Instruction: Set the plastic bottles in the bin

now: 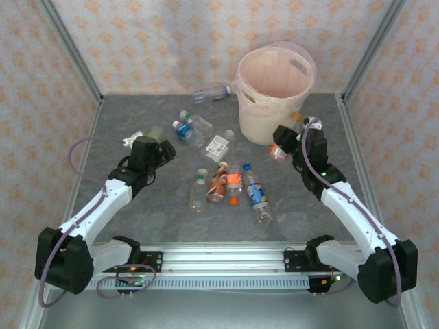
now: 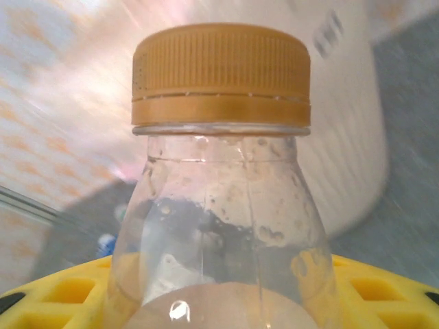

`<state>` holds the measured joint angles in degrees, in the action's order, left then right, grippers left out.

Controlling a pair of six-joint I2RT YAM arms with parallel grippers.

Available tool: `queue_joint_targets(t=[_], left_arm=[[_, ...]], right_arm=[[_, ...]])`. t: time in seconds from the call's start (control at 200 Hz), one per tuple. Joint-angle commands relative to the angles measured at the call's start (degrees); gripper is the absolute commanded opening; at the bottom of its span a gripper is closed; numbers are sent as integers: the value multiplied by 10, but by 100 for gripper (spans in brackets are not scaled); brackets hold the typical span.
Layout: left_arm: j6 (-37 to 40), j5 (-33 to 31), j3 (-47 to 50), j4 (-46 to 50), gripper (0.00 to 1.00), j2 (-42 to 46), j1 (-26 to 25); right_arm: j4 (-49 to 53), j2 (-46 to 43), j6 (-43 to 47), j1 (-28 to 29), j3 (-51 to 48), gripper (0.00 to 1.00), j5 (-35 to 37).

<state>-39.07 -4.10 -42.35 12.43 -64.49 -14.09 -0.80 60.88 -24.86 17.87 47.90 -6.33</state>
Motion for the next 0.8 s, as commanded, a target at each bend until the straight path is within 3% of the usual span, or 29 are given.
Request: queue_joint_targets(t=[0.0,0.255,0.425,0.796], left_arm=[[-7,15,25,-48,100,27,5],[-12,-23,40,-14,100,59,5],[-8,-35,39,7,100,71,5],[12,-41,48,20,100,105,5]], right_arm=[[-100,27,17,3,79,49,-15],[-51,161,102,0,290,50,-8],[-14,256,182,-9,394,51,54],[243,445,246,-40,650,56,89]])
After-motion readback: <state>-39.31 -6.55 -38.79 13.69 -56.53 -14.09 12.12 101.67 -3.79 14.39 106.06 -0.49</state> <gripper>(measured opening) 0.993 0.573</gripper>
